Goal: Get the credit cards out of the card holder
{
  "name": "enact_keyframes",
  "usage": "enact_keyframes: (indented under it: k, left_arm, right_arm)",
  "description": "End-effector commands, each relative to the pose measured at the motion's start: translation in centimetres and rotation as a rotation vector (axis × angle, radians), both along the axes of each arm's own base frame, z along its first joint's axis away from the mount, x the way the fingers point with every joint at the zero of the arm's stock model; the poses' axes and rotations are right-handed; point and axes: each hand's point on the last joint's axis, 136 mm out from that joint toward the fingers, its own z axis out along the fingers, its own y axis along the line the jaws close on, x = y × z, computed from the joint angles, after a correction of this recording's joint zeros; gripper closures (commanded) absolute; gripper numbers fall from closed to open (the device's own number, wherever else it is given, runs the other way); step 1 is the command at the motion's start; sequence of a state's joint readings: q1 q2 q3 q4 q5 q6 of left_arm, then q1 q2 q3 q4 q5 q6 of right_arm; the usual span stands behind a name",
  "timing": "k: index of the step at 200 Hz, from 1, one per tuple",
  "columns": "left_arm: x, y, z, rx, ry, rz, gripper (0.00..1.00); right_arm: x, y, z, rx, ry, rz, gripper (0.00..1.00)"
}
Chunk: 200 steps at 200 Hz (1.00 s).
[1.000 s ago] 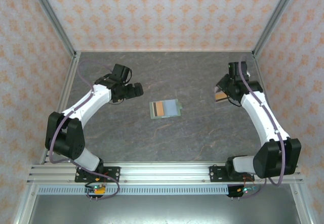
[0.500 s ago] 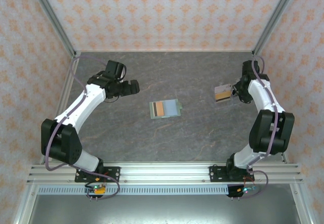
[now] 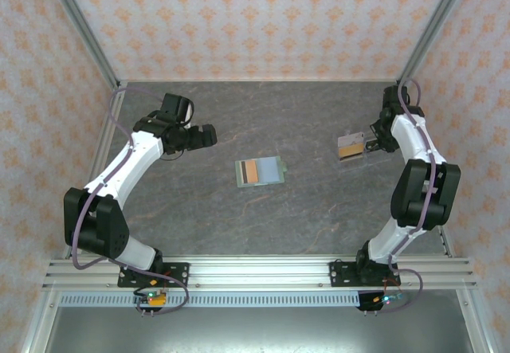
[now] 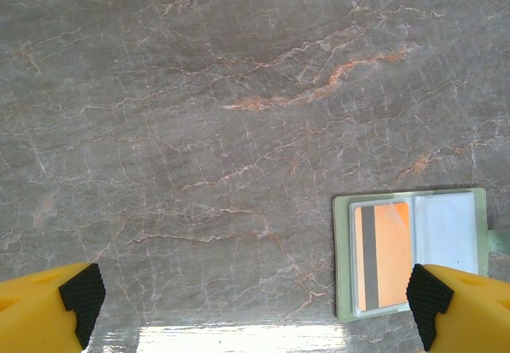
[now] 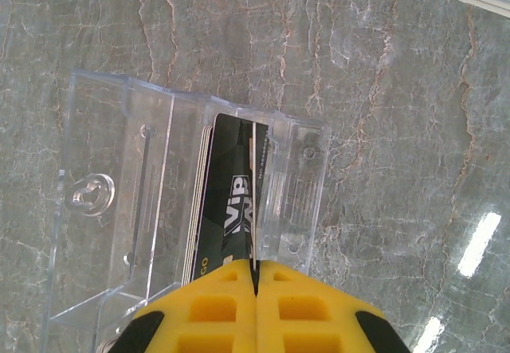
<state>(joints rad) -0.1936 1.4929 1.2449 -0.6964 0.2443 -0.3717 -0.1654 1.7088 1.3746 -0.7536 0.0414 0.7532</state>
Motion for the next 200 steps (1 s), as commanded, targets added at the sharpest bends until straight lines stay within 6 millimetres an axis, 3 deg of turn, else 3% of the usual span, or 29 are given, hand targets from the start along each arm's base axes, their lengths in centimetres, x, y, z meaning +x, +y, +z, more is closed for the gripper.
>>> enact_keyframes:
  k: [1,93,114,142,200]
  left_arm:
    - [-0.1,0.3,-0.1,0.005,0.020,-0.009,0.00]
    - [-0.1,-0.5,-1.1,-0.029,0.050,-0.028,0.00]
    - [-0.1,-0.6,-1.2,-0.034,0.054,-0.033,0.00]
    - [-0.2,-0.8,-1.3,-0.042,0.057,-0.038,0.00]
    - [-0.2,-1.0,-1.3,-0.060,0.061,-0.037,0.00]
  right_arm:
    - [1.1,-0.6,0.3,-0.004,-0.037,-0.047,1.00]
    - [1.5,-0.5,-2.0,0.040,0.020,-0.118,1.00]
    - [1.6,-0.3,-2.2,0.051,0.020,-0.101,0.81]
    - [2.0,0.1,-1.1,0.060,-0.015,-0.063,0.68]
    - [1.3,1.5,1.6,0.058,-0.078,0.036,0.66]
